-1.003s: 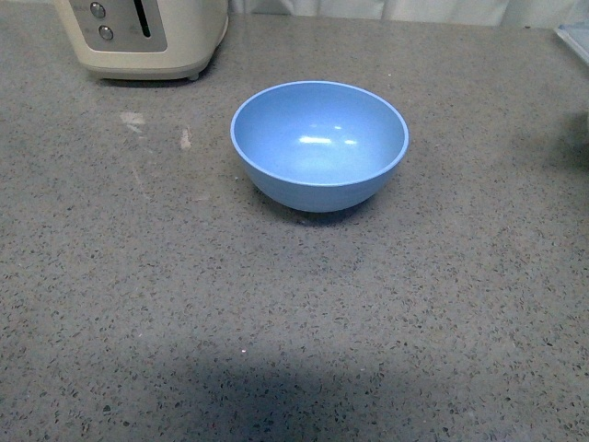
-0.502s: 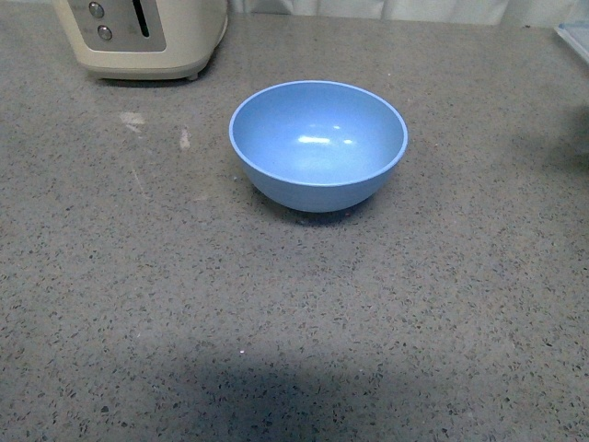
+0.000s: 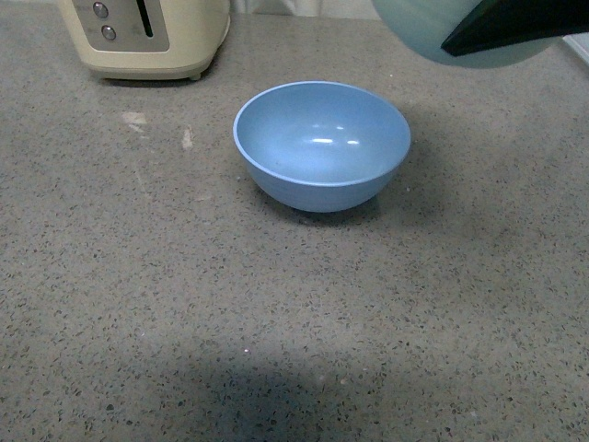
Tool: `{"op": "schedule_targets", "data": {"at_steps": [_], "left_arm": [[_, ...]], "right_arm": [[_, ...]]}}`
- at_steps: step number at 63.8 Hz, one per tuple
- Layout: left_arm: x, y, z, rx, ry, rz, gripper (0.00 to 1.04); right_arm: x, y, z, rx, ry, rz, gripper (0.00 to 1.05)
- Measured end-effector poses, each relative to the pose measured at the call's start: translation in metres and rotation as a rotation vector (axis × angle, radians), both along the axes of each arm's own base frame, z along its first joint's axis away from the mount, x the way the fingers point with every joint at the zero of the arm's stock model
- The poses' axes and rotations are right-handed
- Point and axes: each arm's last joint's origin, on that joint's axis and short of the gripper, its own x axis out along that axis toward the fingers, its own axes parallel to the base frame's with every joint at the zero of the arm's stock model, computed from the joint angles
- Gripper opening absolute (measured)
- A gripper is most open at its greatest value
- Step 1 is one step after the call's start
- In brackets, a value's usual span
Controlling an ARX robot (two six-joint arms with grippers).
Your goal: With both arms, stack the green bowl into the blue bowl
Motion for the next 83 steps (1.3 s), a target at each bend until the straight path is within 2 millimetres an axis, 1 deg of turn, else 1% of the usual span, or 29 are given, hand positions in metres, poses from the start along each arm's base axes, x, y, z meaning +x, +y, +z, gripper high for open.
{"op": "schedule_targets", "data": {"at_steps": [14, 29, 38, 54, 70, 71, 78, 80, 82, 83], "left_arm": [[0.0, 0.0, 0.0, 0.0, 0.0, 0.0, 0.98], [0.0, 0.0, 0.0, 0.0, 0.0, 0.0, 0.98], [0.0, 0.0, 0.0, 0.0, 0.0, 0.0, 0.98], [0.0, 0.0, 0.0, 0.0, 0.0, 0.0, 0.98], [0.0, 0.0, 0.0, 0.0, 0.0, 0.0, 0.98], [0.0, 0.0, 0.0, 0.0, 0.0, 0.0, 0.98], [0.0, 0.0, 0.0, 0.0, 0.0, 0.0, 0.98], [0.0, 0.0, 0.0, 0.0, 0.0, 0.0, 0.98], [0.0, 0.0, 0.0, 0.0, 0.0, 0.0, 0.98], [0.0, 0.0, 0.0, 0.0, 0.0, 0.0, 0.98]], "right_arm": [[0.004, 0.022, -0.017, -0.062, 0.047, 0.063, 0.02], [0.007, 0.045, -0.019, -0.072, 0.045, 0.127, 0.02], [0.005, 0.056, -0.022, -0.078, 0.051, 0.157, 0.02], [0.005, 0.069, -0.035, -0.095, 0.073, 0.187, 0.02], [0.008, 0.072, -0.045, -0.126, 0.083, 0.18, 0.02], [0.008, 0.072, -0.045, -0.127, 0.08, 0.18, 0.02], [0.01, 0.074, -0.044, -0.116, 0.061, 0.179, 0.21], [0.01, 0.074, -0.044, -0.112, 0.059, 0.18, 0.25], [0.011, 0.074, -0.043, -0.105, 0.052, 0.178, 0.33], [0.011, 0.074, -0.043, -0.104, 0.05, 0.177, 0.35]]}}
